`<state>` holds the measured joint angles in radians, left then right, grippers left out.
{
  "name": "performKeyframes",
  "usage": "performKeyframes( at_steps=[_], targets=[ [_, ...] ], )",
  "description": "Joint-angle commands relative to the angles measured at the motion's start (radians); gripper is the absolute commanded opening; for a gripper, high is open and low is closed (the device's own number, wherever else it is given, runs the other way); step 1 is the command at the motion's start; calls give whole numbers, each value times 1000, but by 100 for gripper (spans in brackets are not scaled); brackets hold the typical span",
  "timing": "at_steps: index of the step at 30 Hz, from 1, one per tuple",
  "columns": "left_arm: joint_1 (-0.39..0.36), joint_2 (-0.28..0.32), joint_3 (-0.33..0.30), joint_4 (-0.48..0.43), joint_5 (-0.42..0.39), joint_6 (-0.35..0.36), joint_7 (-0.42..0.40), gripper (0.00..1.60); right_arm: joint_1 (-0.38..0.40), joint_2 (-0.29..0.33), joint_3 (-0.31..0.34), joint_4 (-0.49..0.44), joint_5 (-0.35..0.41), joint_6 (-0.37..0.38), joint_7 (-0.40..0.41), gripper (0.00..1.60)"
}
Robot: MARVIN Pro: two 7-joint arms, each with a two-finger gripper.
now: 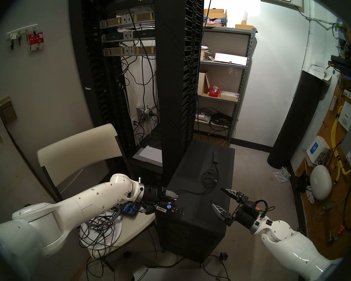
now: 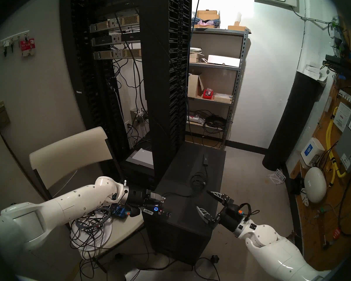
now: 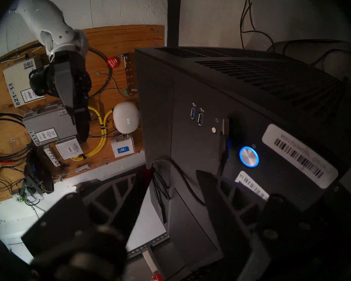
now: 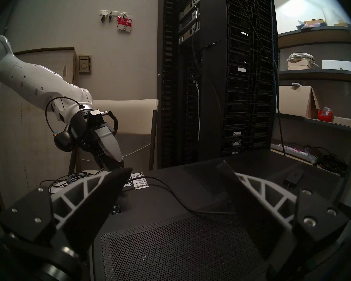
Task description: Insert the cable into the workstation's USB slot
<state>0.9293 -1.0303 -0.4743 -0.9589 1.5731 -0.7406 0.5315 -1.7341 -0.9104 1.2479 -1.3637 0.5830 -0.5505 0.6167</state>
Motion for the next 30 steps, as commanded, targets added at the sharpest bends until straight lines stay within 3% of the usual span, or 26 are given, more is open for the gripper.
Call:
performKeyframes(
  at_steps=[1,15,30],
  targets=[
    [-25,18,-14,-18,2,-5,47,111,3,0,1,-14,0,-1,1,160],
    [-45,12,-3,44,54,-11,79,113,3,0,1,-15,0,-1,1,160],
    [-29,-11,1,47,79,-20,73,112,3,0,1,-15,0,-1,1,160]
  ],
)
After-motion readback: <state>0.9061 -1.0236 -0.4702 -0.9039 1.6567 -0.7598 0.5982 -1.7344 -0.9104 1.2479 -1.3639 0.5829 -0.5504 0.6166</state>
